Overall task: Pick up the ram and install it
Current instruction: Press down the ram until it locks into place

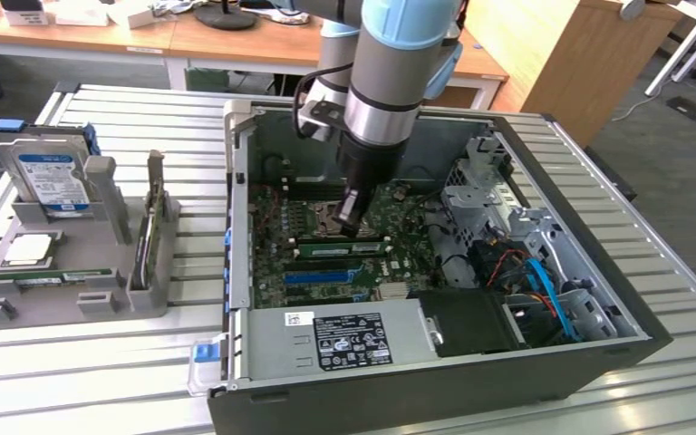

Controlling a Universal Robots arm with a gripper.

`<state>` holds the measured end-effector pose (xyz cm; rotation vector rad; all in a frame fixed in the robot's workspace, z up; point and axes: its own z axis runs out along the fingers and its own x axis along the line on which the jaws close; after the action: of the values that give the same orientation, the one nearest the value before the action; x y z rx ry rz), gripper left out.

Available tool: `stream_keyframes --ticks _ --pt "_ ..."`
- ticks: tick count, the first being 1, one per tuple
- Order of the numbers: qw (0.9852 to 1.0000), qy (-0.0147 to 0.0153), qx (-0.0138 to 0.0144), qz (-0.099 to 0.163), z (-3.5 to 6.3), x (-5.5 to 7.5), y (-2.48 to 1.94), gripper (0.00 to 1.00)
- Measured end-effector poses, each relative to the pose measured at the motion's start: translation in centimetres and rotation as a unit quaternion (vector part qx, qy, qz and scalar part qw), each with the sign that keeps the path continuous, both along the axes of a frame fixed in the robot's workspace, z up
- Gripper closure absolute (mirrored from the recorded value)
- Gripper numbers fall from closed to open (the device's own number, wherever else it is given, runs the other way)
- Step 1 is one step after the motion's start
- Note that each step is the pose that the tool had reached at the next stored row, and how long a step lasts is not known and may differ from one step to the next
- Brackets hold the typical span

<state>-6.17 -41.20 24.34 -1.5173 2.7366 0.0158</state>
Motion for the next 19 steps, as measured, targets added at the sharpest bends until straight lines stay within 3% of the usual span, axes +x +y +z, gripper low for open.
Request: stream_keyframes --ticks 6,10,13,19 --pt "0.9997 0.0 0.0 -0.026 -0.07 -0.09 0.01 0.89" --pt "0.9985 0.0 0.0 -0.055 -0.1 -0.11 0.01 0.89" --pt "0.9969 0.0 0.0 -0.079 -0.13 -0.11 0.01 0.89" --pt "0.9919 0.0 0.0 -0.127 -0.21 -0.11 0.01 0.89"
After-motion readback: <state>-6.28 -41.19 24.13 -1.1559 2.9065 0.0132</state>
